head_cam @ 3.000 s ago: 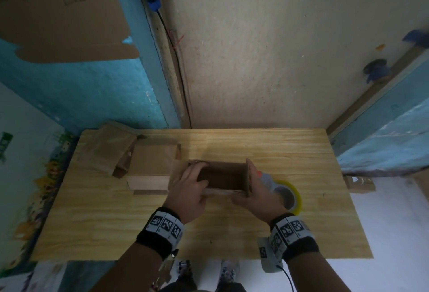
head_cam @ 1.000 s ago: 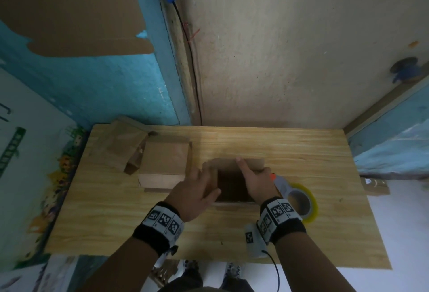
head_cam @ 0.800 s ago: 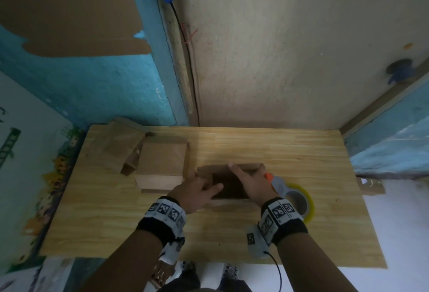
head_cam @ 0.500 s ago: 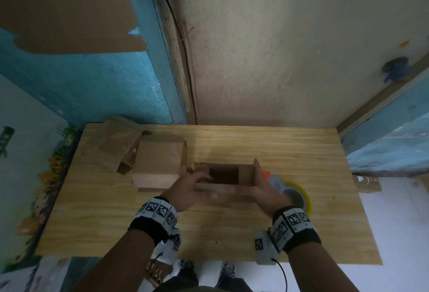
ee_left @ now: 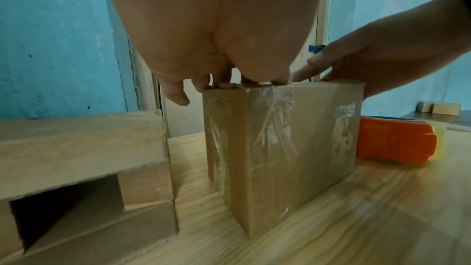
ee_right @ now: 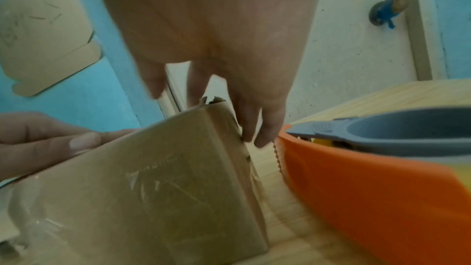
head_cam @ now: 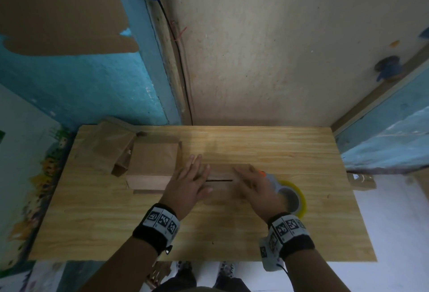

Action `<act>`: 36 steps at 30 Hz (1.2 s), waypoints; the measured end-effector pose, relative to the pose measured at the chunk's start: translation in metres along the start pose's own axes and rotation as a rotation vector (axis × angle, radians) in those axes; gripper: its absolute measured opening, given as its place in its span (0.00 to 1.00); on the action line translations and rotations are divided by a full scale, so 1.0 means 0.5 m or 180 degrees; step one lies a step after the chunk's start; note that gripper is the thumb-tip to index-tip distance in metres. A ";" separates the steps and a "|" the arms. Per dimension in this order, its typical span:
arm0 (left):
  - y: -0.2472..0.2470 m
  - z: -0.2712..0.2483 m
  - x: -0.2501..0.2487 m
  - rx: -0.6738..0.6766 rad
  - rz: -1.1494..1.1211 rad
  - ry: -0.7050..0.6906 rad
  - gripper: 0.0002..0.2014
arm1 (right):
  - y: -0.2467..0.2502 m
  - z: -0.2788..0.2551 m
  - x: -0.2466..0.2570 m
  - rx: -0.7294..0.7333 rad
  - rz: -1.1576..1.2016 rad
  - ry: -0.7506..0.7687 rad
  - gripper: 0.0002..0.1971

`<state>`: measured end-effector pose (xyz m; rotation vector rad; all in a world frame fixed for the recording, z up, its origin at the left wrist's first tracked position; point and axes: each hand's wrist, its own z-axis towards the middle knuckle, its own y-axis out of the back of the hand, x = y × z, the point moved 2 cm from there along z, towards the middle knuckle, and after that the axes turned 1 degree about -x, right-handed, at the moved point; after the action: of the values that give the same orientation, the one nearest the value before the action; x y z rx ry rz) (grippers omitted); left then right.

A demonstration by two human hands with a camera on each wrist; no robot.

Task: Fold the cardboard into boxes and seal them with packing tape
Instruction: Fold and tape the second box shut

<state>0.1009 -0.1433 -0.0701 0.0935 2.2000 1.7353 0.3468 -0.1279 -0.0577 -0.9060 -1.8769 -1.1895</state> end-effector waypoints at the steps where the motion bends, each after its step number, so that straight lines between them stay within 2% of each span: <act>1: -0.002 0.000 0.000 0.0040 0.0068 0.0003 0.41 | 0.008 0.000 -0.007 -0.0494 -0.0226 0.0048 0.15; 2: -0.002 -0.001 0.001 0.0042 0.0107 0.0006 0.39 | 0.018 0.000 -0.013 -0.0946 -0.0548 -0.0053 0.09; 3: 0.003 -0.002 -0.001 0.0020 0.0118 0.0013 0.36 | 0.028 -0.005 -0.015 -0.1284 -0.0960 -0.0305 0.07; 4: 0.008 -0.002 -0.004 -0.0016 0.0131 0.0021 0.33 | 0.035 -0.012 -0.023 -0.1432 -0.1409 -0.0638 0.13; 5: 0.012 -0.001 -0.006 -0.0021 0.0138 0.0048 0.31 | 0.038 -0.022 -0.030 -0.1387 -0.1866 -0.1038 0.21; 7: 0.013 0.000 -0.005 -0.0060 0.0091 0.0053 0.30 | 0.037 -0.038 -0.063 -0.0924 -0.2594 -0.1813 0.35; 8: 0.012 0.001 -0.004 -0.0074 0.0054 0.0028 0.30 | 0.036 -0.044 -0.075 -0.0696 -0.2785 -0.2031 0.37; 9: 0.011 0.001 -0.003 -0.0057 0.0014 0.0017 0.30 | 0.037 -0.046 -0.087 -0.0561 -0.2800 -0.2101 0.33; 11: 0.006 0.001 -0.001 -0.0017 -0.0088 -0.0003 0.31 | 0.046 -0.045 -0.100 -0.0555 -0.2641 -0.1870 0.14; 12: 0.004 0.000 0.001 -0.0028 -0.0156 -0.0032 0.31 | 0.051 -0.041 -0.107 -0.0565 -0.2536 -0.1677 0.08; 13: 0.003 0.001 0.002 -0.0019 -0.0239 -0.0054 0.32 | 0.059 -0.036 -0.113 -0.0572 -0.2458 -0.1463 0.08; 16: -0.008 -0.001 0.008 -0.0025 -0.0494 -0.0155 0.31 | 0.086 -0.028 -0.108 -0.0626 -0.1620 -0.0854 0.14; 19: -0.012 0.002 0.007 -0.0116 -0.0482 -0.0232 0.27 | 0.108 -0.029 -0.044 -0.0906 0.0029 -0.0512 0.20; 21: -0.009 0.007 0.007 -0.0038 -0.0534 -0.0223 0.27 | 0.119 -0.027 0.018 -0.1173 0.0562 -0.0206 0.22; 23: -0.003 0.009 0.009 0.0164 -0.0787 -0.0180 0.27 | 0.127 -0.024 0.071 -0.1326 0.0768 0.0103 0.24; 25: -0.001 0.015 0.008 0.0227 -0.1024 -0.0188 0.26 | 0.133 -0.024 0.119 -0.1306 0.1018 -0.0021 0.25; 27: -0.006 0.024 0.006 0.0214 -0.1108 -0.0246 0.25 | 0.128 -0.017 0.148 -0.0967 0.1164 -0.0195 0.26; 30: -0.002 0.032 -0.010 0.0141 -0.1100 -0.0341 0.22 | 0.107 0.009 0.145 -0.0369 0.0733 -0.0072 0.43; 32: -0.006 0.037 -0.010 0.0208 -0.1250 -0.0311 0.21 | 0.096 0.025 0.135 -0.0171 0.0501 -0.0068 0.49; 34: 0.002 0.044 -0.006 0.0466 -0.1602 -0.0163 0.20 | 0.092 0.032 0.142 -0.0043 0.0446 -0.0151 0.43; 36: 0.050 0.060 -0.014 0.0494 -0.2507 0.0268 0.19 | 0.092 0.034 0.152 0.0013 0.0364 -0.0109 0.34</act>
<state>0.1127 -0.1106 -0.0509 -0.7201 2.0083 1.1364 0.3451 -0.0836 0.0210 -1.0233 -1.8278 -1.1073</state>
